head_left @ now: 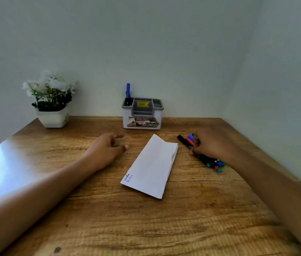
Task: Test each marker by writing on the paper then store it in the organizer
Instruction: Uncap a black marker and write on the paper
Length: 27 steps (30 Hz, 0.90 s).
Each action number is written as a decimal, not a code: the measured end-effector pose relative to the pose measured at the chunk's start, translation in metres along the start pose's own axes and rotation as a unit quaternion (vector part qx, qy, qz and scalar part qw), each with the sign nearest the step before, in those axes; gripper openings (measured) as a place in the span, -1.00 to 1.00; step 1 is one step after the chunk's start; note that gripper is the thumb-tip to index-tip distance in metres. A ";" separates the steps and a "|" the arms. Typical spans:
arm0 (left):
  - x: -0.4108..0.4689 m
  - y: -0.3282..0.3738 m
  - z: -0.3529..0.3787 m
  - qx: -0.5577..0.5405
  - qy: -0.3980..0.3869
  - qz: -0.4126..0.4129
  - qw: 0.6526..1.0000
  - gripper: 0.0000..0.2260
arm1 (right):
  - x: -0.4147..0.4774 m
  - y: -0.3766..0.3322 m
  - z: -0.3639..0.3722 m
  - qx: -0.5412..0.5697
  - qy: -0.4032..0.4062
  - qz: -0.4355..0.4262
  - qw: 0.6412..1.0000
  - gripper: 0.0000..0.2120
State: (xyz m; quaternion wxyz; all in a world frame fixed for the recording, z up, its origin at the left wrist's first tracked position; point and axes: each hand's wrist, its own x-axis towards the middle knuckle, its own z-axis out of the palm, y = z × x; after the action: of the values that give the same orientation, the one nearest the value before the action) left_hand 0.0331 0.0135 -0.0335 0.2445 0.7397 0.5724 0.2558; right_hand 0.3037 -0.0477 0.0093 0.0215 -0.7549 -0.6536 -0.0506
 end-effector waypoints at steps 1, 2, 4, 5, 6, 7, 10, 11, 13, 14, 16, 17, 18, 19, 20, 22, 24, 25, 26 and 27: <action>-0.007 -0.002 -0.002 0.015 -0.007 0.015 1.000 -0.56 | 0.001 0.000 0.002 0.008 -0.003 0.004 1.000 -0.73; -0.012 -0.003 -0.003 0.021 -0.012 0.028 0.999 -0.58 | 0.001 0.000 0.003 0.016 -0.008 0.006 1.000 -0.74; -0.017 -0.003 -0.005 0.019 -0.014 0.044 0.999 -0.61 | 0.001 -0.001 0.003 0.035 -0.013 0.010 0.999 -0.78; -0.019 -0.002 -0.005 0.012 -0.010 0.049 0.999 -0.63 | -0.001 -0.003 0.001 0.056 -0.008 0.010 0.998 -0.81; -0.020 -0.001 -0.005 0.000 -0.003 0.060 0.998 -0.63 | -0.004 -0.006 -0.003 0.084 0.002 0.006 0.996 -0.85; -0.021 0.000 -0.005 -0.014 0.006 0.080 0.997 -0.63 | -0.007 -0.009 -0.007 0.109 0.020 -0.008 0.994 -0.87; -0.029 0.009 -0.009 -0.049 0.032 0.178 0.982 -0.60 | -0.022 -0.021 -0.018 0.111 0.100 -0.098 0.984 -0.88; -0.032 0.013 -0.011 -0.055 0.037 0.204 0.977 -0.59 | -0.027 -0.026 -0.021 0.111 0.120 -0.127 0.978 -0.87; -0.037 0.019 -0.017 -0.038 0.037 0.239 0.970 -0.56 | -0.036 -0.035 -0.022 0.110 0.147 -0.178 0.967 -0.86; -0.038 0.022 -0.019 -0.016 0.036 0.255 0.966 -0.57 | -0.040 -0.039 -0.022 0.113 0.157 -0.201 0.960 -0.87; -0.041 0.022 -0.024 0.011 0.032 0.271 0.962 -0.63 | -0.044 -0.044 -0.020 0.126 0.176 -0.239 0.947 -0.88; -0.042 0.023 -0.026 0.009 0.030 0.270 0.962 -0.65 | -0.045 -0.045 -0.019 0.132 0.186 -0.252 0.941 -0.88; -0.043 0.023 -0.028 0.004 0.028 0.267 0.963 -0.66 | -0.046 -0.047 -0.017 0.132 0.195 -0.259 0.937 -0.88; -0.044 0.023 -0.029 0.000 0.026 0.266 0.964 -0.70 | -0.047 -0.048 -0.015 0.127 0.201 -0.264 0.935 -0.89; -0.044 0.024 -0.030 -0.003 0.028 0.266 0.964 -0.77 | -0.047 -0.050 -0.012 0.121 0.204 -0.268 0.934 -0.89; -0.045 0.025 -0.032 -0.012 0.033 0.268 0.963 -0.88 | -0.047 -0.054 -0.006 0.114 0.217 -0.285 0.927 -0.87; -0.046 0.027 -0.034 -0.031 0.026 0.264 0.964 -0.90 | -0.046 -0.059 0.000 0.104 0.238 -0.298 0.919 -0.83; -0.048 0.028 -0.034 -0.037 0.020 0.262 0.964 -0.89 | -0.046 -0.061 0.001 0.101 0.249 -0.299 0.916 -0.82; -0.048 0.029 -0.034 -0.041 0.017 0.263 0.964 -0.85 | -0.046 -0.062 0.002 0.100 0.259 -0.298 0.913 -0.80; -0.049 0.029 -0.033 -0.046 0.015 0.264 0.963 -0.82 | -0.047 -0.062 0.002 0.100 0.266 -0.296 0.912 -0.79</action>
State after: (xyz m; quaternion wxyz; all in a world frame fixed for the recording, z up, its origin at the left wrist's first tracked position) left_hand 0.0214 -0.0381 0.0056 0.1935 0.8484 0.3480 0.3488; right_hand 0.2358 -0.0845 0.0006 0.2542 -0.4789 -0.8190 -0.1876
